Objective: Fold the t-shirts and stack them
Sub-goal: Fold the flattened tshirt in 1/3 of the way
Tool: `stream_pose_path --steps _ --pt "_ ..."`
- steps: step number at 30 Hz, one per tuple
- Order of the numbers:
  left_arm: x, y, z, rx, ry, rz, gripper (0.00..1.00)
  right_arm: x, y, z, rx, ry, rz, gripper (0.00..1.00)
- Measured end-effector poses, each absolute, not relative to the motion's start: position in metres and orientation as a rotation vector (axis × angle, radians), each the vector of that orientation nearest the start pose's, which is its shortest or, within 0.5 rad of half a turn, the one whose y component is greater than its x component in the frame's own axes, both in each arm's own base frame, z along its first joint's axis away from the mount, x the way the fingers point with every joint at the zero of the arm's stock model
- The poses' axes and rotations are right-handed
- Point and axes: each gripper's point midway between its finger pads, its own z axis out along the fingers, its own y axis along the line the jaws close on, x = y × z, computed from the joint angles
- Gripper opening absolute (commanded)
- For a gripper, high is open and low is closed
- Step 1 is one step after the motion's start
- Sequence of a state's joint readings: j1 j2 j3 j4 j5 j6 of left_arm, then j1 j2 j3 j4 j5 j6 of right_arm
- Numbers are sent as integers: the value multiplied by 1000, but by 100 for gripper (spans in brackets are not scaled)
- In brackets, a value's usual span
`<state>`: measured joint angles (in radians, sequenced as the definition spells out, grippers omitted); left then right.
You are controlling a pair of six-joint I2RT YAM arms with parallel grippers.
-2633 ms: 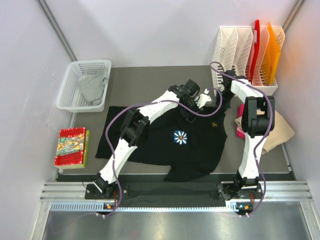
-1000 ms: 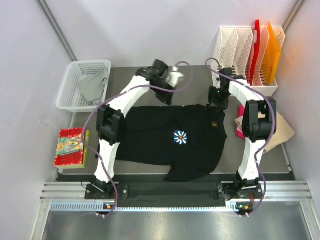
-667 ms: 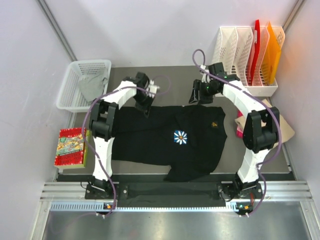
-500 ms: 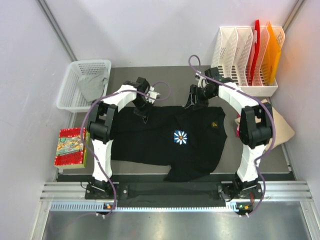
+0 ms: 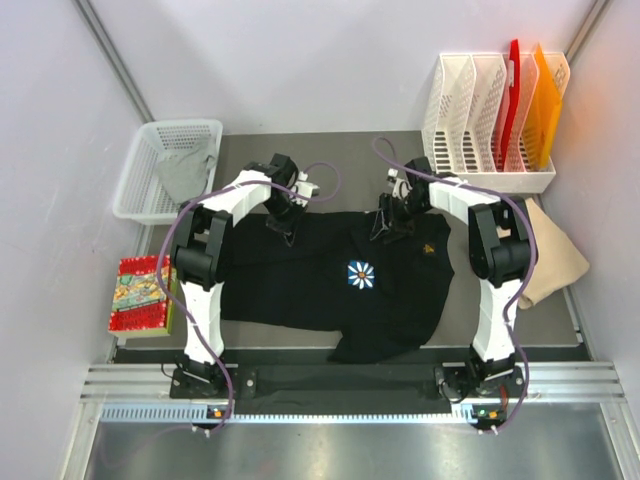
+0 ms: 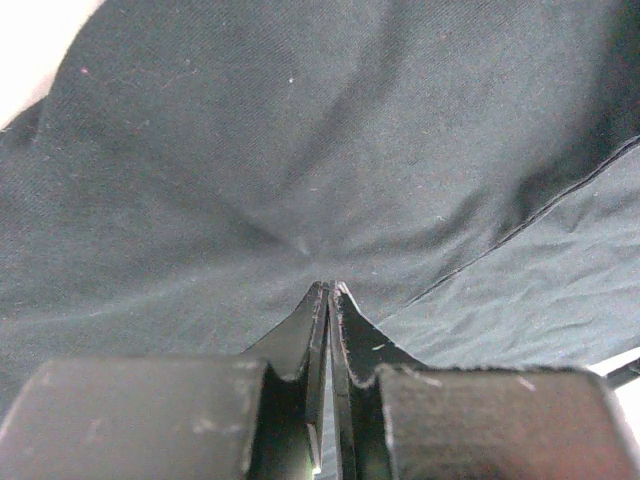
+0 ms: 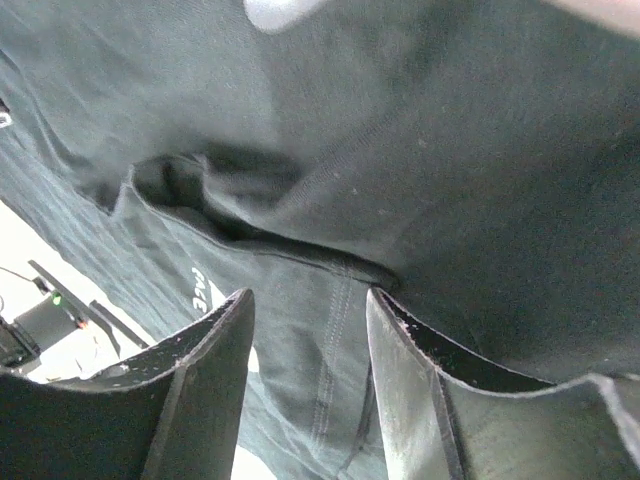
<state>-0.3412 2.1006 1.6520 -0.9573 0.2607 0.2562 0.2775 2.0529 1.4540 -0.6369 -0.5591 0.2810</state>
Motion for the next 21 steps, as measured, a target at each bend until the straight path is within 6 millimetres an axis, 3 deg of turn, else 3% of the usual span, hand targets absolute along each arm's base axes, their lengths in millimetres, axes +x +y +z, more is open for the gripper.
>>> stream_pose_path --steps 7,21 --pt "366 -168 40 904 2820 -409 8 367 210 41 -139 2836 914 59" --pt "365 -171 40 898 2821 -428 9 378 187 39 -67 2830 880 58"
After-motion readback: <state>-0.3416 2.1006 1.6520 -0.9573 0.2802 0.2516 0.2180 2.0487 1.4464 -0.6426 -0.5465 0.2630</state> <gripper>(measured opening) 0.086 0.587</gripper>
